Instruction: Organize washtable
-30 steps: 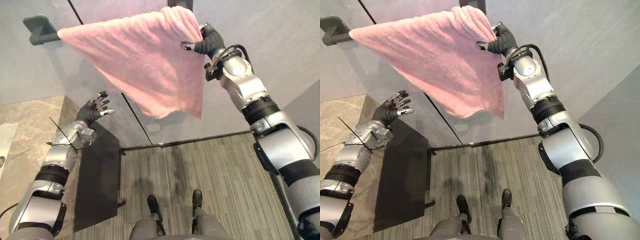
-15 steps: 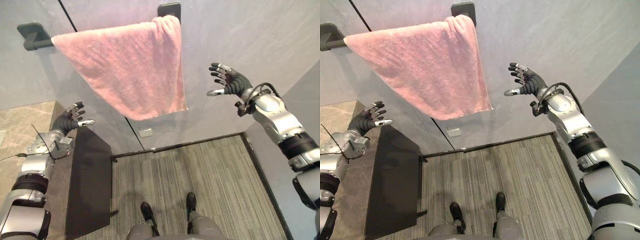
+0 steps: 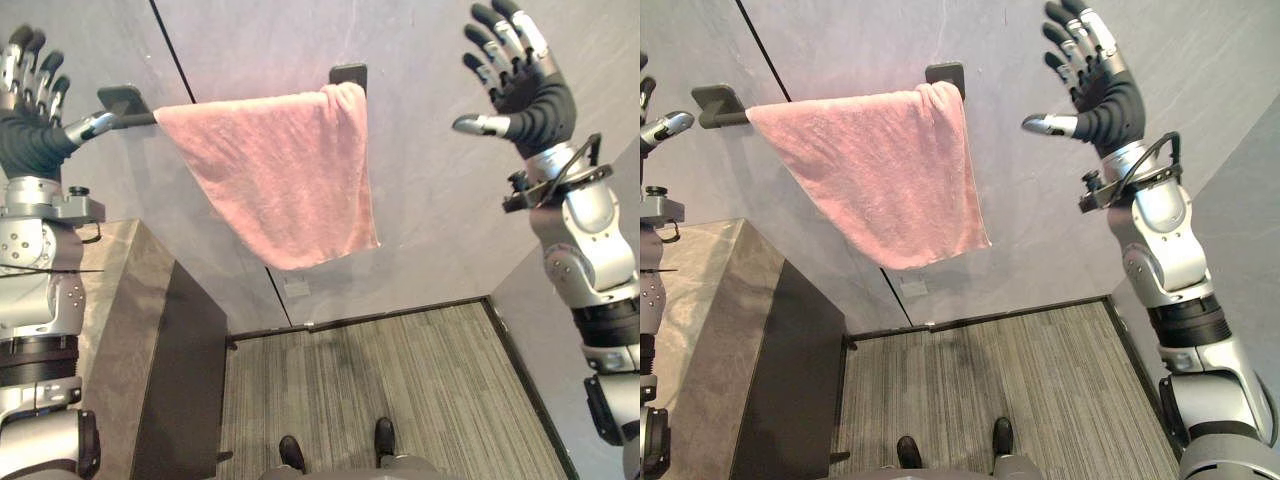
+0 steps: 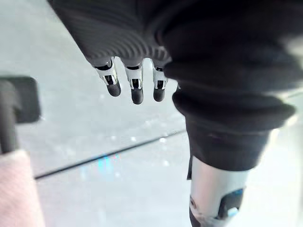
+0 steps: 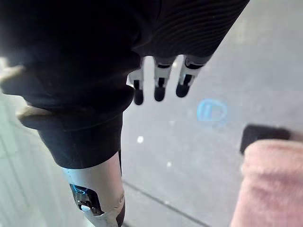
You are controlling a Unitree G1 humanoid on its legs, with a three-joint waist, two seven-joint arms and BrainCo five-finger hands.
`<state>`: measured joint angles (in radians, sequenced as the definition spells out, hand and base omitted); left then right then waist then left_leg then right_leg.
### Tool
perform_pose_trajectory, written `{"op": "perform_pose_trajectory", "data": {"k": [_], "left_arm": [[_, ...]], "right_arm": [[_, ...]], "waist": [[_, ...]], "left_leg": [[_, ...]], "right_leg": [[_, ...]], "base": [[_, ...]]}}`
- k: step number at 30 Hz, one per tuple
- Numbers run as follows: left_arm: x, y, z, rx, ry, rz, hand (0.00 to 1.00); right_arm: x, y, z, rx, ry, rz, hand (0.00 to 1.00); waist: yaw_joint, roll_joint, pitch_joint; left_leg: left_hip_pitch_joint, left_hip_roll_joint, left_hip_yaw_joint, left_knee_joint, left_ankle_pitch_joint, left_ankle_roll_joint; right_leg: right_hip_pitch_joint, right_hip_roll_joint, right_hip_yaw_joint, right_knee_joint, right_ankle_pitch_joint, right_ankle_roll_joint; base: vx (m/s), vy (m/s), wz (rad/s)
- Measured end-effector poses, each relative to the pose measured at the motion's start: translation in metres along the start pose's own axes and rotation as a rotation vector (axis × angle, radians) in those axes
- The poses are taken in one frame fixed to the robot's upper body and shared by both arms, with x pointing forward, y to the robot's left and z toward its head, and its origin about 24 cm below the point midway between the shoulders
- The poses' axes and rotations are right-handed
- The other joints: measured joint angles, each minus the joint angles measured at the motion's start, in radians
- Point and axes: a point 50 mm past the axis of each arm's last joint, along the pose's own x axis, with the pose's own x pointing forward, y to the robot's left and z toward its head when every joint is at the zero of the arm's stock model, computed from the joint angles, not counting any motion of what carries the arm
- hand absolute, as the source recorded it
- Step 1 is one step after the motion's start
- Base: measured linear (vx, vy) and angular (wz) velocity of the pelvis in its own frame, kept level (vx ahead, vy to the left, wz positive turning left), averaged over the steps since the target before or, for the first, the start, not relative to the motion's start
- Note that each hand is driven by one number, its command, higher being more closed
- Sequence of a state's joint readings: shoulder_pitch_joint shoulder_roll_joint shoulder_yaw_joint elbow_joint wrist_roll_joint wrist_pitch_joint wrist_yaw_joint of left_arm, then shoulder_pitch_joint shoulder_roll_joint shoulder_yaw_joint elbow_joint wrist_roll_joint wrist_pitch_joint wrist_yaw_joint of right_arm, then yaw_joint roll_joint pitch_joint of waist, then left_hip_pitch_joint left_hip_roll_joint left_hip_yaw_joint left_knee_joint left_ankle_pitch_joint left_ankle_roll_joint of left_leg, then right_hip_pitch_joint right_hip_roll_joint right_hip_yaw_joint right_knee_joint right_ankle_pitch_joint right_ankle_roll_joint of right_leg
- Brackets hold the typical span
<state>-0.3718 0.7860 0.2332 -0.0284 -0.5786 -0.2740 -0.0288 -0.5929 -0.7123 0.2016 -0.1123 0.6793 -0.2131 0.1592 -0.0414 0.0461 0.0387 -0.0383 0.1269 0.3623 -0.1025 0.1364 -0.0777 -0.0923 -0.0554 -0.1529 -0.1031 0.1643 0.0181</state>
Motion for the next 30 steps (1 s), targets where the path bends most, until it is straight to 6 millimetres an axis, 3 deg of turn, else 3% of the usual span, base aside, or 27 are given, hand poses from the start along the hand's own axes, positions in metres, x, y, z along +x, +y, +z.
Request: {"op": "perform_pose_trajectory", "data": {"k": [3,8,14,20,22,25,30], "left_arm": [[-0.002,-0.021,-0.004,-0.063,0.009,-0.100,0.00],[-0.026,-0.080,-0.022,-0.241,0.113,-0.403,0.00],[-0.048,-0.101,-0.049,-0.364,0.287,-0.493,0.00],[-0.059,-0.108,-0.095,-0.373,0.517,-0.521,0.00],[-0.055,-0.109,-0.100,-0.361,0.531,-0.521,0.00],[-0.028,-0.110,-0.099,-0.349,0.483,-0.493,0.00],[0.003,-0.109,-0.094,-0.328,0.430,-0.447,0.00]], "right_arm": [[-0.005,0.025,-0.021,0.068,0.086,0.123,0.00],[-0.021,0.072,-0.053,0.192,0.259,0.366,0.00],[-0.036,0.092,-0.075,0.260,0.396,0.461,0.00],[-0.017,0.090,-0.096,0.215,0.461,0.450,0.00],[-0.005,0.090,-0.099,0.208,0.452,0.419,0.00],[0.021,0.089,-0.099,0.187,0.422,0.378,0.00],[0.044,0.091,-0.095,0.174,0.385,0.349,0.00]], "waist": [[0.003,0.013,-0.014],[0.010,0.024,-0.026],[0.013,0.024,-0.026],[0.021,0.023,-0.023],[0.027,0.023,-0.013],[0.030,0.023,0.023],[0.028,0.024,0.070]], "left_leg": [[-0.001,0.001,-0.004,0.000,0.000,0.000],[-0.003,0.001,-0.007,0.000,0.000,-0.001],[-0.013,0.001,-0.008,0.000,0.000,-0.001],[-0.072,0.008,-0.021,0.000,0.006,-0.003],[-0.082,0.008,-0.020,0.000,0.007,-0.003],[-0.106,0.007,-0.025,0.000,0.014,0.003],[-0.133,-0.001,-0.027,0.000,0.019,0.009]], "right_leg": [[0.002,0.000,-0.006,0.000,-0.001,0.000],[0.003,-0.001,-0.009,0.000,-0.001,0.001],[-0.006,0.000,-0.010,0.000,0.000,0.001],[-0.061,0.000,-0.012,0.001,0.004,0.004],[-0.071,0.000,-0.012,0.004,0.011,0.006],[-0.094,0.000,-0.015,0.004,0.021,-0.006],[-0.121,0.000,-0.016,0.005,0.027,-0.008]], "base": [[0.00,-0.001,0.06],[-0.01,0.000,0.02],[0.00,0.000,0.00],[0.00,0.001,0.03],[0.02,0.007,0.00],[0.02,0.012,0.02],[0.03,0.021,0.00]]}}
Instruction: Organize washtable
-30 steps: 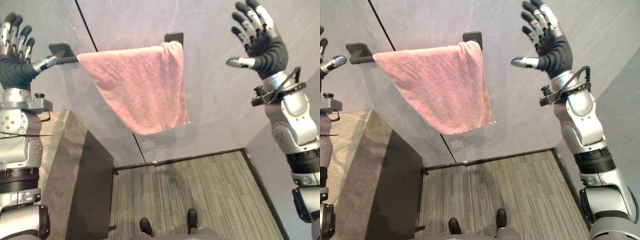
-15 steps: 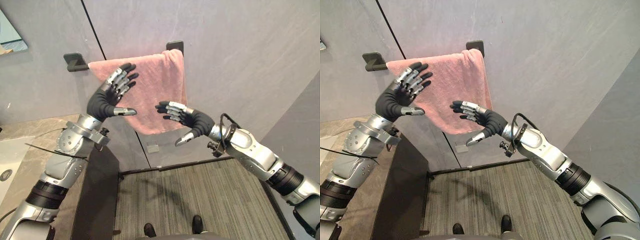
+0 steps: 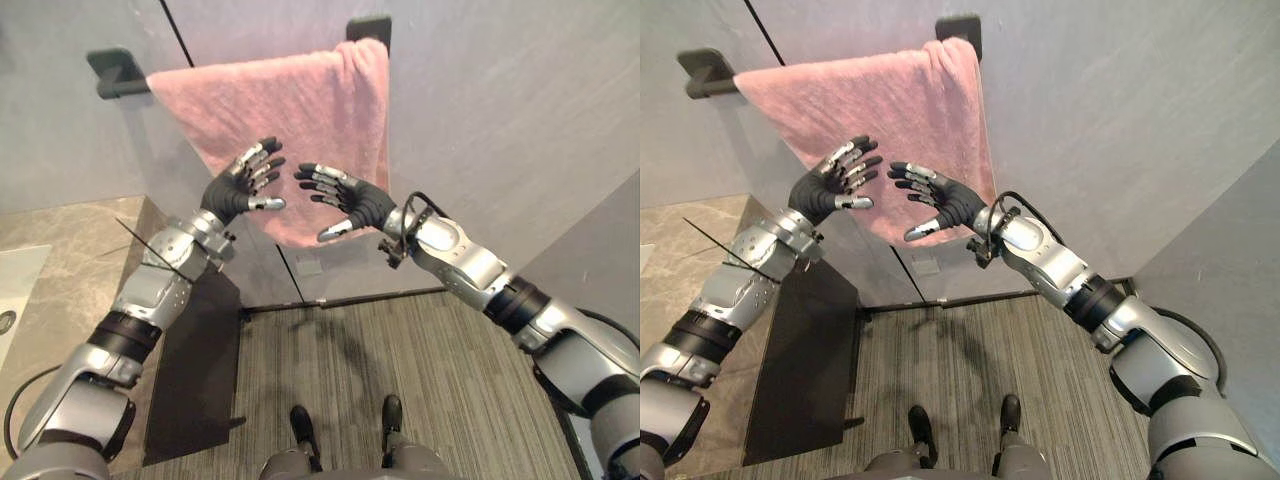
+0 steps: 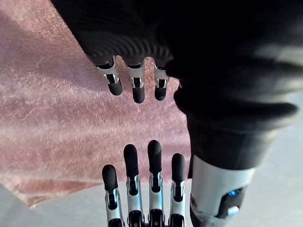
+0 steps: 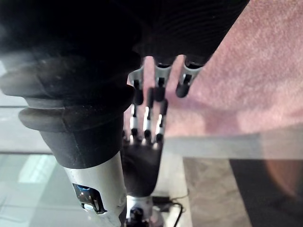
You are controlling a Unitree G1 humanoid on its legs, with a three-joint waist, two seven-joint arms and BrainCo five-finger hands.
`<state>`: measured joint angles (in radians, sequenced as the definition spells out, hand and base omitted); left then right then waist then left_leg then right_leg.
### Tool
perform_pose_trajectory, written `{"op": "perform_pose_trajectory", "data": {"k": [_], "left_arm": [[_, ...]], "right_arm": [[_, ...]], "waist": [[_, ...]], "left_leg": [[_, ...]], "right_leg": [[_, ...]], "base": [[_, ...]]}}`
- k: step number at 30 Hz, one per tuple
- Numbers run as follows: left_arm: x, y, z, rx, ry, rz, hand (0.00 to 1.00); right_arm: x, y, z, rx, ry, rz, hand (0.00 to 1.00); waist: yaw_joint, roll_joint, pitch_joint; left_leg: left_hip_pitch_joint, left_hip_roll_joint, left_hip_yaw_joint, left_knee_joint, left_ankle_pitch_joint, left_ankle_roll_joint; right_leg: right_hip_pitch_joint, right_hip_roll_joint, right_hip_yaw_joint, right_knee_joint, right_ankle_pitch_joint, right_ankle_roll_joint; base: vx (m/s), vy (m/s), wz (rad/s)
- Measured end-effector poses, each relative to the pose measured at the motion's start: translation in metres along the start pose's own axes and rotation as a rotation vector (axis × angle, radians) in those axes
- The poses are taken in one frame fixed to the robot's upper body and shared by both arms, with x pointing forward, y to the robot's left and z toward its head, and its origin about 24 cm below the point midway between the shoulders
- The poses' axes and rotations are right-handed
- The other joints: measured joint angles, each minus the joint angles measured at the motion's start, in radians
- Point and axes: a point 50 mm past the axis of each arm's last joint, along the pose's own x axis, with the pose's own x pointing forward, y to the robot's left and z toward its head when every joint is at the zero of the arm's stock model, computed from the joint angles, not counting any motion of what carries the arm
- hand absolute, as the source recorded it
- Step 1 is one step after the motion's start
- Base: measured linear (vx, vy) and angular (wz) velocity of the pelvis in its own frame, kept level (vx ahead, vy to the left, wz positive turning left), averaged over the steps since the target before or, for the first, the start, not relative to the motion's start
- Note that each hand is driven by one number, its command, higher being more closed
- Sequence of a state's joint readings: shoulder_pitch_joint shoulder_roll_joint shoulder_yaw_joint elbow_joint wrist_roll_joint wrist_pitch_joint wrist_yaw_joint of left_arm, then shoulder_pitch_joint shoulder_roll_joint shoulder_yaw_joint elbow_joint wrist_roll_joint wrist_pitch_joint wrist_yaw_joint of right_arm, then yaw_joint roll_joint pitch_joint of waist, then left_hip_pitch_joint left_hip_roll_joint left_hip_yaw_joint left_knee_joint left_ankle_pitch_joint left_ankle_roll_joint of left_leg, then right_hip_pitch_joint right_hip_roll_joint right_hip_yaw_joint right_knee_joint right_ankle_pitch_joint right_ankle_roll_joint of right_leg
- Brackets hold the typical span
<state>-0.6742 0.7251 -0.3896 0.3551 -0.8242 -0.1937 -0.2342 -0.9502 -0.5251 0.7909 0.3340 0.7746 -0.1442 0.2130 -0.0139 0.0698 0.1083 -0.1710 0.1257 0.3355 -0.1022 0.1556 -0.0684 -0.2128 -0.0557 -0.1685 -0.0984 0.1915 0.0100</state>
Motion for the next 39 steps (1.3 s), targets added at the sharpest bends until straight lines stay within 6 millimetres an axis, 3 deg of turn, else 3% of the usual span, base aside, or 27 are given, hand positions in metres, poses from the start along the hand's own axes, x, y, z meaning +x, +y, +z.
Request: {"op": "perform_pose_trajectory", "data": {"k": [5,8,16,21,25,30,34,36,39], "left_arm": [[0.032,0.011,0.029,0.020,-0.075,0.063,0.00],[0.038,0.016,0.041,0.028,-0.106,0.094,0.00],[0.042,0.036,0.046,0.021,-0.119,0.213,0.00],[0.033,0.046,0.043,-0.004,-0.129,0.265,0.00],[0.014,0.065,0.036,-0.053,-0.141,0.373,0.00],[-0.010,0.086,0.029,-0.091,-0.150,0.495,0.00],[-0.023,0.099,0.030,-0.071,-0.141,0.566,0.00],[-0.043,0.114,0.029,-0.067,-0.144,0.647,0.00],[-0.058,0.119,0.020,-0.061,-0.112,0.684,0.00]], "right_arm": [[0.024,-0.015,0.027,0.007,-0.082,-0.092,0.00],[0.035,-0.021,0.042,0.028,-0.134,-0.133,0.00],[0.029,-0.039,0.047,0.054,-0.158,-0.224,0.00],[0.006,-0.066,0.052,0.047,-0.176,-0.309,0.00],[-0.029,-0.086,0.032,0.066,-0.130,-0.401,0.00],[-0.069,-0.079,0.005,0.076,-0.067,-0.371,0.00],[-0.091,-0.084,0.002,0.086,-0.076,-0.429,0.00],[-0.106,-0.087,0.000,0.101,-0.091,-0.472,0.00],[-0.121,-0.090,-0.007,0.115,-0.076,-0.519,0.00]], "waist": [[-0.010,0.005,0.054],[-0.023,0.009,0.075],[-0.026,0.009,0.118],[-0.027,0.009,0.118],[-0.030,0.009,0.118],[-0.036,0.007,0.118],[-0.043,-0.001,0.117],[-0.056,-0.011,0.112],[-0.057,-0.018,0.110]], "left_leg": [[-0.042,-0.001,-0.002,0.006,0.010,0.008],[-0.064,-0.002,-0.003,0.006,0.013,0.010],[-0.076,-0.002,0.019,0.000,0.014,0.009],[-0.068,-0.002,0.029,0.000,0.016,0.008],[-0.041,0.001,0.037,0.000,0.015,0.007],[-0.029,0.003,0.047,0.000,0.015,0.007],[-0.025,0.003,0.048,0.000,0.015,0.007],[-0.022,0.003,0.047,0.000,0.015,0.007],[-0.007,0.002,0.045,0.000,0.014,0.007]], "right_leg": [[-0.040,0.000,-0.013,0.000,0.013,-0.005],[-0.062,-0.002,-0.014,0.001,0.017,-0.005],[-0.088,-0.001,0.015,0.000,0.024,-0.003],[-0.087,0.000,0.029,0.000,0.025,-0.005],[-0.064,0.003,0.035,0.000,0.025,-0.005],[-0.058,0.004,0.039,0.000,0.017,0.005],[-0.053,0.004,0.039,0.000,0.017,0.005],[-0.050,0.003,0.038,0.000,0.017,0.005],[-0.032,0.002,0.035,0.000,0.017,0.005]], "base": [[0.03,0.020,0.00],[0.00,0.000,0.00],[-0.02,0.010,-0.07],[-0.02,-0.006,-0.08],[0.00,-0.009,-0.07],[-0.01,-0.006,-0.04],[0.00,-0.002,-0.01],[0.00,0.000,0.00],[0.00,0.002,0.02]]}}
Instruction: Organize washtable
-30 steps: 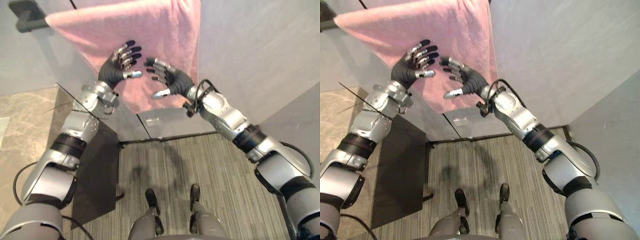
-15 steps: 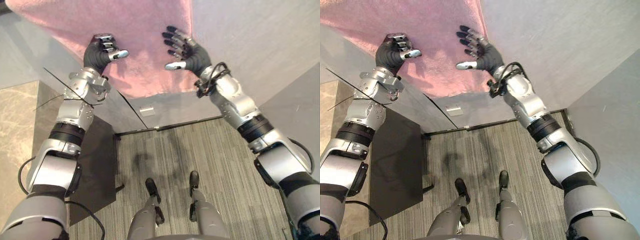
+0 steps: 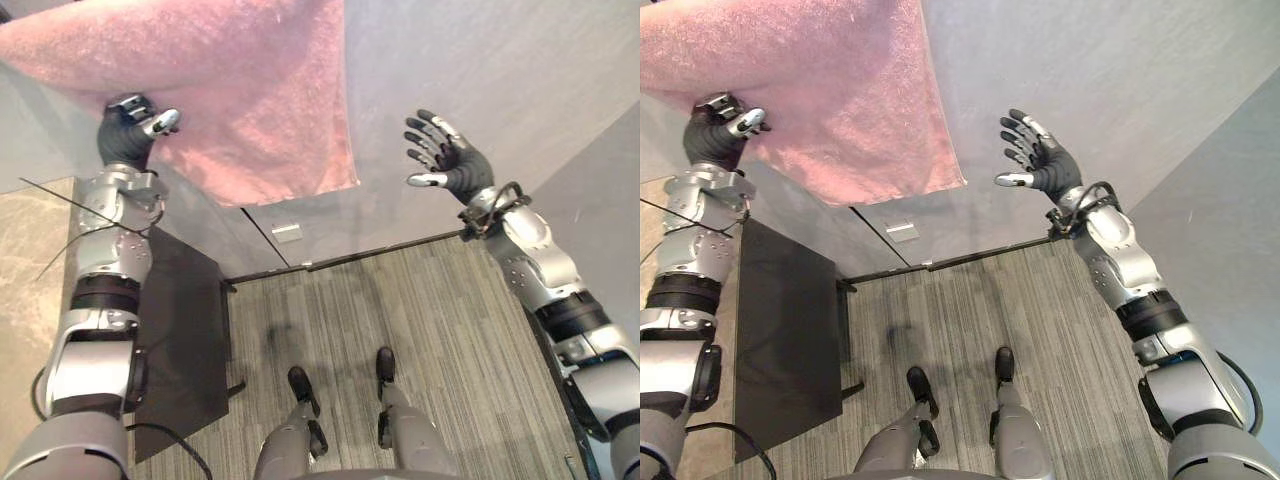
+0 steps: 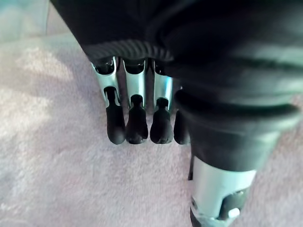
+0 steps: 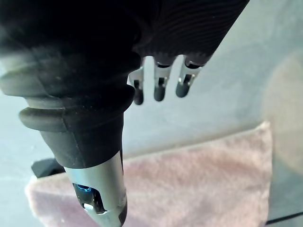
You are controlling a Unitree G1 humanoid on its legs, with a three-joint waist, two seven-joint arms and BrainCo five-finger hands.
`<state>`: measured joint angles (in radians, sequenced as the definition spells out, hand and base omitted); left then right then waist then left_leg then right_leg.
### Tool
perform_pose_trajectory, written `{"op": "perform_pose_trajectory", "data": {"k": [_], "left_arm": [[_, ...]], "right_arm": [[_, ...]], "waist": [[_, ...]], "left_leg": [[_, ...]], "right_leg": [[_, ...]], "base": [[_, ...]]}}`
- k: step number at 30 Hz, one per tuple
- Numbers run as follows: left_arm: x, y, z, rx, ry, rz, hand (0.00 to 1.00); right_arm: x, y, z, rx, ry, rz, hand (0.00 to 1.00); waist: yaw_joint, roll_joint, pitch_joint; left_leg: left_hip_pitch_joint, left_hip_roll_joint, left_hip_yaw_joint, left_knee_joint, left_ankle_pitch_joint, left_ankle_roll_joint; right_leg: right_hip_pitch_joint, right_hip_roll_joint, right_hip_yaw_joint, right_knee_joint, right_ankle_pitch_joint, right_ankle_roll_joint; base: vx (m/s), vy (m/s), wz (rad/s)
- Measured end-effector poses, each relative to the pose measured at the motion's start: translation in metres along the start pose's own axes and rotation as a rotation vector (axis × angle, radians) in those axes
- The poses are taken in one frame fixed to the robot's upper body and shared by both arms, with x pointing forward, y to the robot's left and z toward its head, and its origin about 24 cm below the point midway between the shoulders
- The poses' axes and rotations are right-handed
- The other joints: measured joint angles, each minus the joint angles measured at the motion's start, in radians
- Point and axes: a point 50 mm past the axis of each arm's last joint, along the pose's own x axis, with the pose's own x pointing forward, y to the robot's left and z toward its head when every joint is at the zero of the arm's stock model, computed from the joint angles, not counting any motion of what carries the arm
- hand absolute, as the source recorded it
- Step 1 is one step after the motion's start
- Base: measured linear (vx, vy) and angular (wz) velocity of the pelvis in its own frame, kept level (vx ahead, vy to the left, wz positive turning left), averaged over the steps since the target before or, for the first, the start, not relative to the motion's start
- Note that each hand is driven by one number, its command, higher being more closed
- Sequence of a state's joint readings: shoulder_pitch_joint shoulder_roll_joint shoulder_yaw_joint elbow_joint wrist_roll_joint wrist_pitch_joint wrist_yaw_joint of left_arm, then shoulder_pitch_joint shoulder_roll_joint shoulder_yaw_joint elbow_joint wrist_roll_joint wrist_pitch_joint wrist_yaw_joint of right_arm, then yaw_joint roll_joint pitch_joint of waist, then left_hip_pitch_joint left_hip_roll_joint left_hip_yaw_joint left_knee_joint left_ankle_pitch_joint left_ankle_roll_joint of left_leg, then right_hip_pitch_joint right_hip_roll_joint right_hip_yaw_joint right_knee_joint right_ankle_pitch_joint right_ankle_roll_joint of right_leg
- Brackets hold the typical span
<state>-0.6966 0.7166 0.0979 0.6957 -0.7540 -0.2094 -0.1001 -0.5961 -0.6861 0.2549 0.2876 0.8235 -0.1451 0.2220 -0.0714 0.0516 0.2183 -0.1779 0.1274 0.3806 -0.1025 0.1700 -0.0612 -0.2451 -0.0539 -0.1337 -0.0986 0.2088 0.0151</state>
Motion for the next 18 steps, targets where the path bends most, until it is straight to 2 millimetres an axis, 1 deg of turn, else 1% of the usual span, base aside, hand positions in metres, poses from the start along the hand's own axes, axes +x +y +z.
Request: {"op": "perform_pose_trajectory", "data": {"k": [1,3,5,6,7,8,12,14,15,16,18], "left_arm": [[-0.005,0.004,-0.005,0.012,0.018,-0.001,0.00],[-0.014,0.004,-0.010,0.043,0.038,-0.049,0.00],[-0.027,-0.008,-0.013,0.104,0.066,-0.201,0.00],[-0.041,-0.012,-0.015,0.145,0.102,-0.334,0.00],[-0.045,-0.013,-0.016,0.153,0.115,-0.368,0.00],[-0.054,-0.012,-0.020,0.143,0.140,-0.410,0.00],[-0.073,0.000,-0.035,0.074,0.222,-0.416,0.00],[-0.084,0.004,-0.039,0.060,0.249,-0.426,0.00],[-0.094,0.007,-0.044,0.046,0.277,-0.431,0.00],[-0.098,0.009,-0.046,0.042,0.293,-0.434,0.00],[-0.116,0.023,-0.051,0.041,0.343,-0.415,0.00]], "right_arm": [[-0.004,-0.002,-0.003,0.004,0.008,-0.013,0.00],[-0.006,-0.003,-0.004,0.002,0.016,-0.015,0.00],[-0.012,-0.008,-0.006,-0.019,0.036,-0.021,0.00],[-0.018,-0.010,-0.009,-0.033,0.058,-0.022,0.00],[-0.021,-0.011,-0.011,-0.036,0.067,-0.020,0.00],[-0.029,-0.013,-0.015,-0.042,0.093,-0.015,0.00],[-0.053,-0.019,-0.031,-0.023,0.157,-0.043,0.00],[-0.066,-0.027,-0.034,-0.015,0.167,-0.089,0.00],[-0.074,-0.032,-0.035,-0.009,0.172,-0.120,0.00],[-0.078,-0.034,-0.036,-0.005,0.173,-0.137,0.00],[-0.096,-0.046,-0.036,0.011,0.164,-0.217,0.00]], "waist": [[0.000,-0.003,-0.002],[-0.001,-0.009,-0.005],[0.004,-0.012,-0.007],[0.004,-0.011,-0.008],[0.005,-0.011,-0.012],[0.007,-0.011,-0.023],[0.018,-0.010,-0.059],[0.031,-0.007,-0.071],[0.032,-0.004,-0.075],[0.032,-0.003,-0.081],[0.032,0.004,-0.097]], "left_leg": [[0.009,0.000,-0.002,0.000,-0.001,-0.001],[0.013,-0.001,-0.007,0.000,-0.002,-0.001],[0.015,-0.003,-0.018,0.000,-0.002,-0.002],[0.023,-0.003,-0.024,0.000,-0.005,-0.005],[0.025,-0.003,-0.026,0.000,-0.005,-0.005],[0.028,-0.005,-0.029,0.000,-0.007,-0.006],[0.043,-0.008,-0.048,0.000,-0.011,-0.003],[0.048,-0.008,-0.049,0.000,-0.020,-0.010],[0.054,-0.009,-0.054,0.000,-0.021,-0.009],[0.054,-0.009,-0.057,0.000,-0.021,-0.009],[0.055,-0.008,-0.062,0.000,-0.021,-0.009]], "right_leg": [[0.010,-0.001,-0.002,0.000,0.000,0.000],[0.016,-0.002,-0.002,-0.001,-0.001,0.000],[0.024,-0.005,-0.009,-0.001,-0.005,0.005],[0.036,-0.009,-0.017,-0.003,-0.010,0.009],[0.039,-0.011,-0.020,-0.004,-0.012,0.010],[0.045,-0.013,-0.024,-0.004,-0.013,0.011],[0.069,-0.017,-0.035,-0.004,-0.019,0.012],[0.075,-0.018,-0.037,-0.004,-0.022,0.012],[0.084,-0.019,-0.042,-0.004,-0.027,0.011],[0.085,-0.019,-0.044,-0.004,-0.029,0.009],[0.089,-0.019,-0.050,-0.004,-0.032,0.008]], "base": [[0.00,0.010,0.06],[0.00,0.009,0.08],[-0.01,0.007,0.16],[-0.02,0.008,0.15],[-0.01,0.011,0.15],[0.00,0.011,0.10],[0.01,0.012,0.12],[0.00,0.010,0.07],[-0.01,0.006,0.09],[0.00,0.003,0.10],[0.00,-0.002,0.07]]}}
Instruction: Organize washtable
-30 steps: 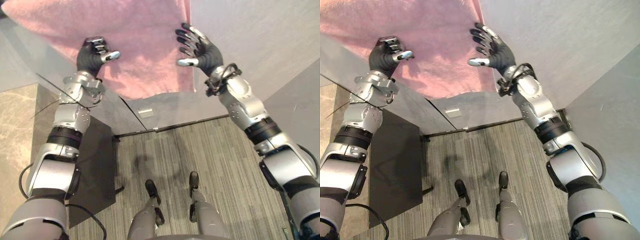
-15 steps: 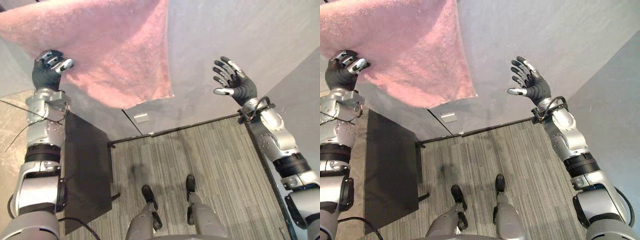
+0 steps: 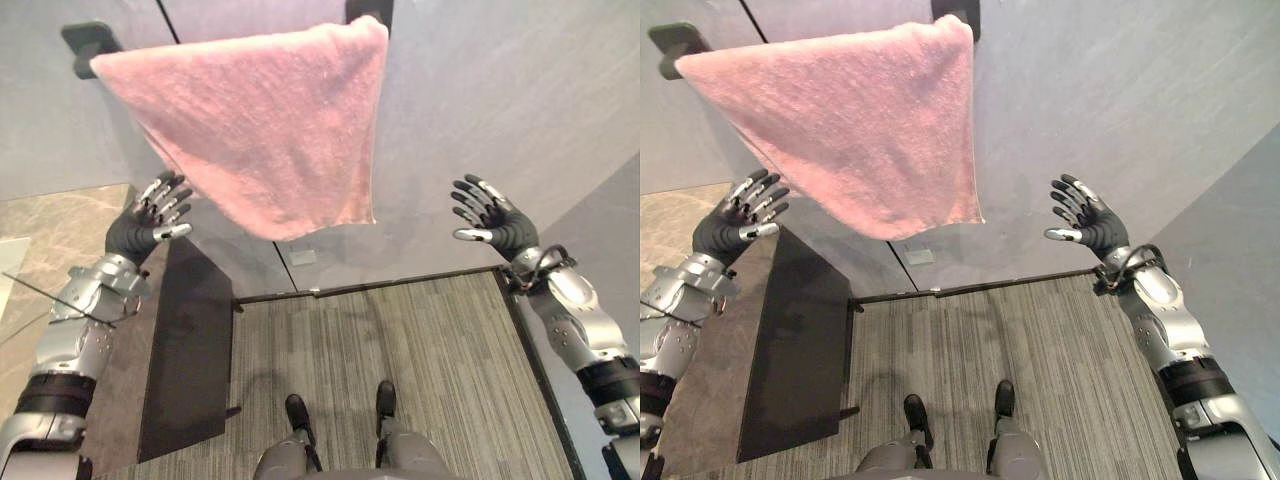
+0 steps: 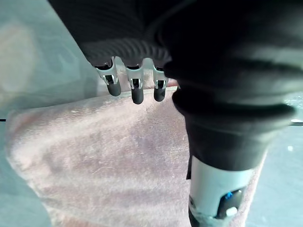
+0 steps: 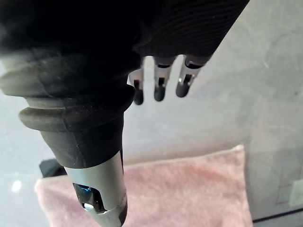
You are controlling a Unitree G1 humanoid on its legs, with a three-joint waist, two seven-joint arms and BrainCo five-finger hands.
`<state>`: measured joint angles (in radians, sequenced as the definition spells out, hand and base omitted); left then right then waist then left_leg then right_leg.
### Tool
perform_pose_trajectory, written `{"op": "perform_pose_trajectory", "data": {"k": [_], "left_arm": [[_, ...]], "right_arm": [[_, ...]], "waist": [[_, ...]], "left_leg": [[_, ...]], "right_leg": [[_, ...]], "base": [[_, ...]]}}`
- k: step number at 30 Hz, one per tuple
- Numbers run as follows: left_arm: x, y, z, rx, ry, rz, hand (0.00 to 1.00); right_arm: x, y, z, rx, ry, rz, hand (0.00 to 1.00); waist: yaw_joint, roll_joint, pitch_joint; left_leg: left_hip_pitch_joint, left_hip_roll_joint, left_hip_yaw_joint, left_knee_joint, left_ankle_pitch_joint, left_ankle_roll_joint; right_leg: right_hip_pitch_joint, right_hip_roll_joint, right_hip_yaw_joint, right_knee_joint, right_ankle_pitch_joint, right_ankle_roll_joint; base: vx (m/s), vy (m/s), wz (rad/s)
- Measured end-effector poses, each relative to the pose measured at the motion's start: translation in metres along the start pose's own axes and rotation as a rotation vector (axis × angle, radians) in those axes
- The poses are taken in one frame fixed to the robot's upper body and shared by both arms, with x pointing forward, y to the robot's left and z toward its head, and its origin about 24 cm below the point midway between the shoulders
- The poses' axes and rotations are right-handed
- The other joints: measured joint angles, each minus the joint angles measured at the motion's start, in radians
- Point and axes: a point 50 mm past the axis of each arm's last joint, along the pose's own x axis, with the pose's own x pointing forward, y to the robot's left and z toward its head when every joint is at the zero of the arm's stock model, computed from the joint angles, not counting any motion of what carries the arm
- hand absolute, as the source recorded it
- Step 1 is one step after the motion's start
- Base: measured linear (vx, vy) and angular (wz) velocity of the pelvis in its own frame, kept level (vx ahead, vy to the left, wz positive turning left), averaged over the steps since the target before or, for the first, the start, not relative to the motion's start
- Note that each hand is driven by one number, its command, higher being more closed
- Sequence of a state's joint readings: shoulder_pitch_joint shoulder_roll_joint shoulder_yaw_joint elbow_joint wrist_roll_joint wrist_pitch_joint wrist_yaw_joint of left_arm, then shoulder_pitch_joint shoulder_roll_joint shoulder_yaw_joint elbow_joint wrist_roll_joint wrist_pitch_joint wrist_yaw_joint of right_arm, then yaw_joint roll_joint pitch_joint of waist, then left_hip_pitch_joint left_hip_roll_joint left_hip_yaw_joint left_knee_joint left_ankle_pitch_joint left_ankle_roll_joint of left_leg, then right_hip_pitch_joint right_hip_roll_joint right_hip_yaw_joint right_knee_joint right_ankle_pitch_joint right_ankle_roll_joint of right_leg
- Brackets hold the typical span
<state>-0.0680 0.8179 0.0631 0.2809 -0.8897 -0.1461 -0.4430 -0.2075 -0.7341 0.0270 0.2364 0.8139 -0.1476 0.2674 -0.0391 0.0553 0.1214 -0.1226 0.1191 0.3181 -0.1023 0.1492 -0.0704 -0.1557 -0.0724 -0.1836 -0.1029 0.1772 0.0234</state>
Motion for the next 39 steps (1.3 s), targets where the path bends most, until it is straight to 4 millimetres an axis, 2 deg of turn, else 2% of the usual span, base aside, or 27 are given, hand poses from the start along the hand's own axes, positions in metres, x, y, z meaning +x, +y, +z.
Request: {"op": "perform_pose_trajectory", "data": {"k": [1,4,5,6,8,10,11,12,13,14,15,18,21,23,24,25,26,27,28,29,30,31,33,35,37,38,39], "left_arm": [[-0.004,0.002,-0.002,-0.007,0.006,0.010,0.00],[-0.028,0.011,-0.019,-0.129,-0.047,0.139,0.00],[-0.039,0.011,-0.029,-0.193,-0.074,0.204,0.00],[-0.044,0.011,-0.035,-0.224,-0.085,0.236,0.00],[-0.061,0.003,-0.064,-0.348,-0.085,0.355,0.00],[-0.075,-0.015,-0.098,-0.456,-0.025,0.465,0.00],[-0.083,-0.027,-0.120,-0.508,0.039,0.532,0.00],[-0.088,-0.033,-0.132,-0.530,0.080,0.568,0.00],[-0.098,-0.049,-0.161,-0.569,0.214,0.629,0.00],[-0.103,-0.059,-0.175,-0.585,0.287,0.649,0.00],[-0.111,-0.077,-0.195,-0.608,0.394,0.672,0.00],[-0.132,-0.119,-0.228,-0.671,0.588,0.712,0.00],[-0.145,-0.145,-0.243,-0.708,0.704,0.736,0.00],[-0.149,-0.151,-0.248,-0.725,0.736,0.750,0.00],[-0.151,-0.152,-0.250,-0.727,0.756,0.768,0.00],[-0.152,-0.155,-0.252,-0.732,0.765,0.778,0.00],[-0.155,-0.153,-0.252,-0.720,0.771,0.817,0.00],[-0.157,-0.155,-0.255,-0.718,0.799,0.850,0.00],[-0.159,-0.158,-0.256,-0.723,0.808,0.870,0.00],[-0.166,-0.160,-0.258,-0.725,0.834,0.906,0.00],[-0.168,-0.159,-0.258,-0.724,0.837,0.916,0.00],[-0.175,-0.153,-0.257,-0.702,0.833,0.980,0.00],[-0.177,-0.152,-0.257,-0.694,0.827,1.007,0.00],[-0.174,-0.150,-0.255,-0.681,0.811,1.015,0.00],[-0.162,-0.145,-0.250,-0.634,0.783,0.978,0.00],[-0.159,-0.143,-0.249,-0.609,0.779,0.957,0.00],[-0.160,-0.141,-0.247,-0.581,0.781,0.945,0.00]], "right_arm": [[-0.004,-0.004,0.000,0.014,-0.011,-0.029,0.00],[-0.040,-0.029,-0.013,0.146,-0.076,-0.238,0.00],[-0.057,-0.036,-0.021,0.204,-0.100,-0.325,0.00],[-0.066,-0.039,-0.025,0.225,-0.113,-0.369,0.00],[-0.097,-0.044,-0.043,0.317,-0.147,-0.529,0.00],[-0.126,-0.040,-0.066,0.403,-0.140,-0.697,0.00],[-0.140,-0.036,-0.084,0.456,-0.113,-0.802,0.00],[-0.147,-0.033,-0.094,0.484,-0.092,-0.854,0.00],[-0.165,-0.024,-0.117,0.540,-0.024,-0.977,0.00],[-0.175,-0.020,-0.128,0.568,0.017,-1.040,0.00],[-0.191,-0.011,-0.146,0.609,0.088,-1.134,0.00],[-0.223,0.016,-0.178,0.701,0.229,-1.312,0.00],[-0.246,0.039,-0.199,0.756,0.352,-1.399,0.00],[-0.255,0.049,-0.207,0.778,0.412,-1.424,0.00],[-0.260,0.053,-0.212,0.786,0.448,-1.438,0.00],[-0.262,0.055,-0.214,0.790,0.466,-1.445,0.00],[-0.270,0.064,-0.222,0.812,0.527,-1.469,0.00],[-0.282,0.072,-0.226,0.816,0.588,-1.494,0.00],[-0.285,0.072,-0.227,0.810,0.602,-1.495,0.00],[-0.286,0.070,-0.226,0.794,0.612,-1.488,0.00],[-0.286,0.069,-0.225,0.789,0.614,-1.486,0.00],[-0.287,0.075,-0.227,0.777,0.649,-1.467,0.00],[-0.285,0.078,-0.227,0.757,0.673,-1.442,0.00],[-0.273,0.080,-0.224,0.707,0.678,-1.356,0.00],[-0.259,0.084,-0.224,0.663,0.701,-1.272,0.00],[-0.258,0.085,-0.224,0.653,0.709,-1.257,0.00],[-0.260,0.088,-0.224,0.628,0.730,-1.235,0.00]], "waist": [[0.000,0.002,-0.002],[0.000,0.012,-0.035],[0.000,0.015,-0.052],[-0.001,0.016,-0.057],[-0.004,0.020,-0.071],[-0.014,0.024,-0.074],[-0.024,0.024,-0.075],[-0.031,0.024,-0.075],[-0.034,0.024,-0.075],[-0.035,0.024,-0.075],[-0.035,0.024,-0.075],[-0.033,0.021,-0.074],[-0.030,0.021,-0.074],[-0.030,0.016,-0.070],[-0.029,0.018,-0.071],[-0.026,0.038,-0.074],[-0.043,0.010,-0.074],[-0.029,-0.006,-0.073],[-0.025,-0.005,-0.074],[-0.027,0.012,-0.073],[-0.027,0.015,-0.073],[-0.031,0.002,-0.071],[-0.027,-0.012,-0.062],[-0.019,-0.024,-0.047],[-0.022,-0.020,-0.014],[-0.022,-0.037,-0.003],[-0.020,-0.041,0.006]], "left_leg": [[0.002,0.000,-0.002,0.000,0.000,0.000],[0.012,0.001,-0.010,0.000,-0.004,-0.002],[0.014,0.001,-0.012,0.000,-0.007,-0.005],[0.015,0.001,-0.012,0.000,-0.007,-0.005],[0.018,0.002,-0.013,0.000,-0.009,-0.006],[0.021,0.001,-0.014,0.000,-0.010,-0.006],[0.023,0.001,-0.014,0.000,-0.010,-0.006],[0.023,0.001,-0.014,0.000,-0.010,-0.006],[0.023,0.001,-0.013,0.000,-0.010,-0.006],[0.024,0.001,-0.012,0.000,-0.010,-0.006],[0.027,0.001,-0.007,0.000,-0.010,-0.006],[0.042,0.002,0.025,0.000,-0.020,-0.020],[0.057,0.010,0.058,0.000,-0.022,-0.021],[0.057,0.014,0.077,0.000,-0.029,-0.031],[0.058,0.023,0.089,0.000,-0.049,-0.045],[0.054,0.041,0.094,-0.001,-0.062,-0.044],[0.060,0.028,0.095,0.003,-0.072,-0.058],[0.080,0.017,0.101,0.011,-0.061,-0.043],[0.091,0.013,0.101,0.027,-0.061,-0.042],[0.107,0.018,0.102,0.034,-0.071,-0.042],[0.113,0.019,0.102,0.025,-0.076,-0.028],[0.117,0.018,0.114,0.003,-0.075,-0.022],[0.113,0.019,0.144,0.003,-0.075,-0.022],[0.091,0.020,0.161,0.003,-0.075,-0.021],[0.058,0.049,0.139,0.022,-0.075,-0.020],[0.059,0.056,0.115,0.038,-0.075,-0.020],[0.055,0.056,0.087,0.054,-0.075,-0.020]], "right_leg": [[0.003,0.000,-0.001,0.000,-0.001,0.001],[0.017,0.000,-0.008,0.000,-0.009,0.002],[0.020,0.000,-0.009,0.000,-0.012,0.003],[0.021,0.000,-0.009,0.000,-0.013,0.003],[0.025,0.001,-0.010,0.000,-0.014,0.003],[0.029,0.001,-0.010,0.000,-0.017,0.007],[0.031,0.001,-0.010,0.000,-0.017,0.007],[0.031,0.001,-0.010,0.000,-0.017,0.007],[0.030,0.001,-0.008,0.000,-0.018,0.007],[0.030,0.002,-0.006,0.000,-0.018,0.008],[0.031,0.002,-0.002,0.001,-0.018,0.008],[0.031,0.003,0.025,0.001,-0.020,0.011],[0.032,0.010,0.053,0.001,-0.028,0.023],[0.030,0.015,0.073,0.001,-0.033,0.029],[0.029,0.022,0.081,0.000,-0.061,0.068],[0.025,0.041,0.076,0.023,-0.056,0.057],[0.019,0.022,0.092,0.115,-0.104,0.008],[0.022,0.017,0.097,0.100,-0.116,0.017],[0.036,0.018,0.102,0.079,-0.115,0.018],[0.055,0.033,0.101,0.062,-0.111,0.022],[0.055,0.038,0.101,0.059,-0.111,0.022],[0.058,0.039,0.104,0.048,-0.109,0.025],[0.042,0.036,0.114,0.058,-0.109,0.025],[-0.025,0.032,0.132,0.142,-0.126,0.048],[-0.147,0.052,0.186,0.524,-0.253,0.020],[-0.150,0.050,0.192,0.652,-0.303,0.033],[-0.143,0.039,0.203,0.767,-0.344,0.048]], "base": [[0.00,-0.003,0.07],[0.01,-0.003,0.07],[0.03,-0.002,0.01],[0.04,-0.002,0.02],[0.02,-0.001,0.00],[0.00,0.000,0.00],[0.00,0.000,0.00],[0.00,0.000,0.00],[0.00,0.000,0.00],[-0.01,0.002,-0.07],[-0.01,0.002,-0.09],[0.00,0.000,-0.22],[-0.01,-0.013,-0.31],[-0.04,-0.018,-0.24],[-0.05,-0.028,-0.21],[-0.04,-0.050,0.12],[0.02,-0.015,0.16],[0.05,-0.010,0.08],[0.08,0.020,-0.25],[0.10,0.021,-0.23],[0.06,0.035,-0.18],[0.04,0.034,-0.12],[0.00,0.014,-0.23],[0.00,0.003,-0.12],[0.02,-0.117,0.51],[0.05,-0.170,0.85],[0.06,-0.309,1.03]]}}
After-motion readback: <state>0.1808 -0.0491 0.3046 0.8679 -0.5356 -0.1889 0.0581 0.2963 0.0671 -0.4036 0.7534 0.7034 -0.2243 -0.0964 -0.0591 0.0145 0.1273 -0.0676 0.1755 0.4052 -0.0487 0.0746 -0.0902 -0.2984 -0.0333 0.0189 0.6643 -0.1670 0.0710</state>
